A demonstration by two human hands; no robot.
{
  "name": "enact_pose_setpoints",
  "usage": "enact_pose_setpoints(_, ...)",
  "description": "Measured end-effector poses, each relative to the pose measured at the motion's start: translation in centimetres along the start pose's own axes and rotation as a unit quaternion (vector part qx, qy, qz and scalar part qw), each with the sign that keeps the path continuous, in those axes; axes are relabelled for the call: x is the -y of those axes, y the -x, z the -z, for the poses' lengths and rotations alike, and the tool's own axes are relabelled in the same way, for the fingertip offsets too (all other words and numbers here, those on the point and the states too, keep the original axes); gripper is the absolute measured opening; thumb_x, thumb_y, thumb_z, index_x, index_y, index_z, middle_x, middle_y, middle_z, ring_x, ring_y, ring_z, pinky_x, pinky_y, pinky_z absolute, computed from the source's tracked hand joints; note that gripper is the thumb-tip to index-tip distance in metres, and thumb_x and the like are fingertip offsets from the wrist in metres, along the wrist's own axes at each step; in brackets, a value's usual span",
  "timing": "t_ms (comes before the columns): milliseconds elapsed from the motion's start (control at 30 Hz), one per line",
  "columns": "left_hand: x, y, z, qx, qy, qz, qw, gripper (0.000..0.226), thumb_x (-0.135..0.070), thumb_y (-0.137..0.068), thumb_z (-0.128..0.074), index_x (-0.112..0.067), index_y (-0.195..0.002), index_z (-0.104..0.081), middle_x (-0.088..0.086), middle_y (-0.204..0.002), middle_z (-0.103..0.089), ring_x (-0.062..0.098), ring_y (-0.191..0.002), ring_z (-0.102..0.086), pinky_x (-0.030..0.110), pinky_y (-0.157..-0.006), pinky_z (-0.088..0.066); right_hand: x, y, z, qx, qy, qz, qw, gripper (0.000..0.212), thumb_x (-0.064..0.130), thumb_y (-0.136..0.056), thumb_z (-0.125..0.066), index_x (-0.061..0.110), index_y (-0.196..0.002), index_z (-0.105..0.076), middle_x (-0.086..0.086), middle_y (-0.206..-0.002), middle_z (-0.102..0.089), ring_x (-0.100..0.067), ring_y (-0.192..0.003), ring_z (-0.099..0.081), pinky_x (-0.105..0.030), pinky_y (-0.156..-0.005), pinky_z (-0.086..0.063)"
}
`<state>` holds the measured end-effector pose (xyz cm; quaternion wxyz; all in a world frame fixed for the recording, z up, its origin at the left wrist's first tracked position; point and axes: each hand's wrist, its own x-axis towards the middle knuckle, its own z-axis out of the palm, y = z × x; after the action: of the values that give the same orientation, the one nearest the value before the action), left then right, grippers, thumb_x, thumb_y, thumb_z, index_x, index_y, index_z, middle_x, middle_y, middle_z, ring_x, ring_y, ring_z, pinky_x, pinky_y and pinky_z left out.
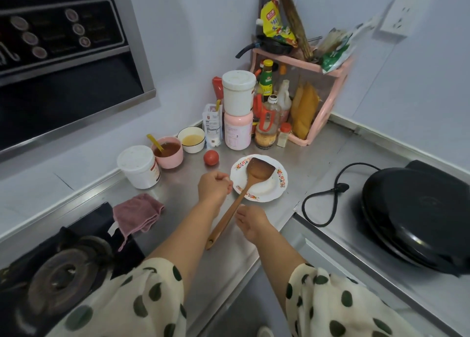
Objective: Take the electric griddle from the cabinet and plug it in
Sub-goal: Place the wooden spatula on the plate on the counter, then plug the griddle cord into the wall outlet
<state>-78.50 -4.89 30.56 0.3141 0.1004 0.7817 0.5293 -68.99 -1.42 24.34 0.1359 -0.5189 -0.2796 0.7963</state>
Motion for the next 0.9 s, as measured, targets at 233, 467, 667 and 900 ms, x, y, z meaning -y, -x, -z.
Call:
enact_pose_setpoints(233,-2.1,1.6,-1.7,0.032,0.018,-0.043,0.998,0.019,0.001,-0.09,-0.051,-0.003,-0.1,-0.066,0.008,-0.074,-0.066,0.018,-0.066,-0.06,0.034,-0.079,-0.055,4.5,3.6,2.7,-0.027,-0.029,0.074,0.996,0.021,0.003,-0.096,-0.042,0.005,-0.115,-0.052,-0.008,-0.089,-0.059,-0.024,-0.102,-0.06,-0.031,-0.098,-0.046)
enact_pose_setpoints(467,-4.1,3.0,-7.9,0.099,0.027,-0.047,0.994,0.019,0.002,-0.089,-0.052,-0.009,-0.079,-0.063,0.008,-0.072,-0.065,0.024,-0.072,-0.062,0.036,-0.087,-0.055,10.1,5.5,9.9,-0.1,-0.054,0.157,0.981,0.03,-0.001,-0.097,-0.033,-0.002,-0.118,-0.054,-0.01,-0.083,-0.06,-0.019,-0.073,-0.061,-0.024,-0.067,-0.048)
enact_pose_setpoints(667,-4.9,3.2,-14.6,0.131,-0.003,-0.067,0.989,0.014,0.004,-0.09,-0.05,-0.005,-0.088,-0.061,0.008,-0.072,-0.063,0.021,-0.068,-0.058,0.026,-0.064,-0.05,14.6,5.0,17.4,-0.139,-0.038,0.186,0.972,0.027,-0.003,-0.096,-0.033,0.002,-0.113,-0.054,-0.009,-0.083,-0.06,-0.018,-0.074,-0.06,-0.024,-0.072,-0.049)
enact_pose_setpoints(900,-5.4,1.1,-21.4,0.126,-0.023,-0.053,0.99,0.028,0.001,-0.09,-0.05,-0.016,-0.068,-0.056,0.007,-0.071,-0.063,0.022,-0.067,-0.058,0.027,-0.063,-0.05,19.1,0.4,23.2,-0.182,0.143,0.213,0.949,0.02,-0.009,-0.09,-0.044,0.004,-0.095,-0.058,-0.011,-0.082,-0.061,-0.017,-0.067,-0.057,-0.021,-0.06,-0.047)
